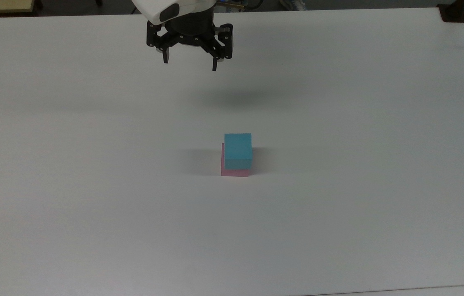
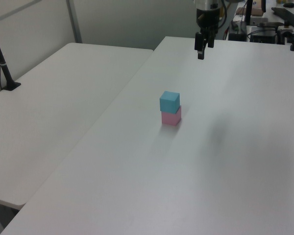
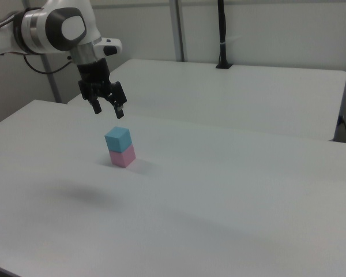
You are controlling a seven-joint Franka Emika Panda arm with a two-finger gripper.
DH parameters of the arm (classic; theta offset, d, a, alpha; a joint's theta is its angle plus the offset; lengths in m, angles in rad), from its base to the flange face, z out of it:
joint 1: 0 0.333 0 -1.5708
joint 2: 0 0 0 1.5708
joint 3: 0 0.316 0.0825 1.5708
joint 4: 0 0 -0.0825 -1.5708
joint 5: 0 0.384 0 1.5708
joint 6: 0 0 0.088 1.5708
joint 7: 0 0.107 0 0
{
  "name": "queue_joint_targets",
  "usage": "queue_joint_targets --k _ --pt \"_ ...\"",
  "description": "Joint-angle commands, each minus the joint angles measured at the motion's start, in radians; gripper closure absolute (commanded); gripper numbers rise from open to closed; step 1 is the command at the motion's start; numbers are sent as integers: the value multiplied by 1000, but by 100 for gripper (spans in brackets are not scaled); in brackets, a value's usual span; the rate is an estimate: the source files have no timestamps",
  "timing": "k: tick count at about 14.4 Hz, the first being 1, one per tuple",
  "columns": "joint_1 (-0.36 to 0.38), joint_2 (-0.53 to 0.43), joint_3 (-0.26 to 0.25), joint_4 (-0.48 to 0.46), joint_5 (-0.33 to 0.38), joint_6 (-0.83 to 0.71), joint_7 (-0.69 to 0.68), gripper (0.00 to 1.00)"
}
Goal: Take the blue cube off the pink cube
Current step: 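Move the open gripper down over the light-blue cube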
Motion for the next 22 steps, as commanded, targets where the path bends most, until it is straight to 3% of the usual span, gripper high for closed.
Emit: queue_joint_targets --k 1,6,11,17,22 --pt "6 -12 0 -9 -2 18 -20 0" --pt "5 -4 0 -7 4 32 -19 0" --pt "52 84 2 33 27 109 10 0" --pt "126 215 0 46 18 274 248 0" --pt "137 279 0 63 12 357 279 0"
